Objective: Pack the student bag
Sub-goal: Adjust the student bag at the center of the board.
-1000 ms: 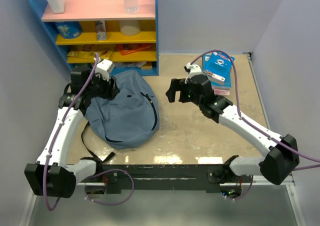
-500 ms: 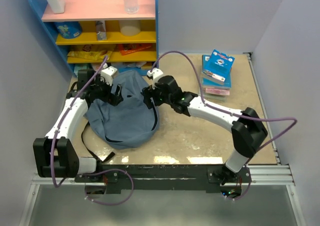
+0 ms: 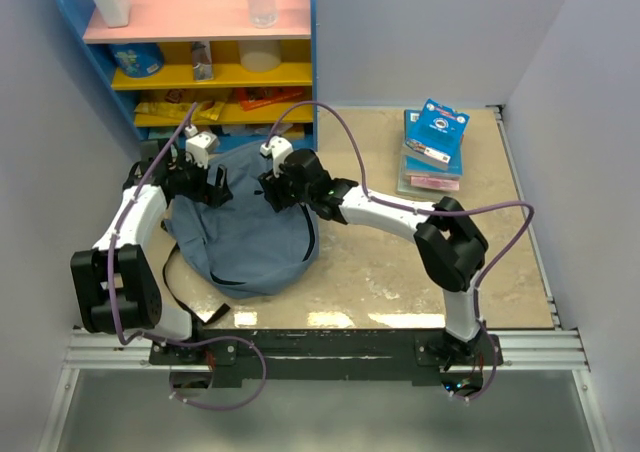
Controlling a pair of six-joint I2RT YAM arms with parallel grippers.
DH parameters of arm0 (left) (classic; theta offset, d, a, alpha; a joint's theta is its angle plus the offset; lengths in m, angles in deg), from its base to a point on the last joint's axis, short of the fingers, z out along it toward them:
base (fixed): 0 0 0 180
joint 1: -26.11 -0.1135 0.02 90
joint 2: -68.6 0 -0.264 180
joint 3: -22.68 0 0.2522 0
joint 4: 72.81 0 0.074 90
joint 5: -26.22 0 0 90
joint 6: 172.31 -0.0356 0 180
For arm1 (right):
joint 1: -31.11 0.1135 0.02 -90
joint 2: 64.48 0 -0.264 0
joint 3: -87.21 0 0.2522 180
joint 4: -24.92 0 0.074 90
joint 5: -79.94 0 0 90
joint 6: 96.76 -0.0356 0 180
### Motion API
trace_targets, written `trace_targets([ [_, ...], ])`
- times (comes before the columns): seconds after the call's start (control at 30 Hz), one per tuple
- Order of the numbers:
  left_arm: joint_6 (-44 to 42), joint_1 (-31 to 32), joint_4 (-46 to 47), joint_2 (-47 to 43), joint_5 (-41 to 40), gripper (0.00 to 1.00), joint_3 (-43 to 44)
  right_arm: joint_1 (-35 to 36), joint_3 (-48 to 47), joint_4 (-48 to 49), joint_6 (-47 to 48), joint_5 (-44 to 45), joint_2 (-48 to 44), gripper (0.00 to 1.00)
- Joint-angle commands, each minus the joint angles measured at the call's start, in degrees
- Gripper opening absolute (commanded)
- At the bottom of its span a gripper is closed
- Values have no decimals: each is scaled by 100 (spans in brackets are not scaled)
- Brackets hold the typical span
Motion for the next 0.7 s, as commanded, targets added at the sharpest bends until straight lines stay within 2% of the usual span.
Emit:
trace_targets([
  [0.0, -226, -56, 261, -190, 202, 96, -34, 8, -360, 147, 163, 6, 93, 57],
  [0.53, -534, -56, 252, -427, 352, 92, -254, -1, 44, 559, 207, 560, 67, 57],
  [0.63, -543, -65, 234, -383, 352, 92, -236, -19, 10, 551, 207, 569, 137, 55],
  [0.67, -543, -56, 234, -374, 335, 92, -236, -1, -8, 534, 207, 569, 198, 52],
])
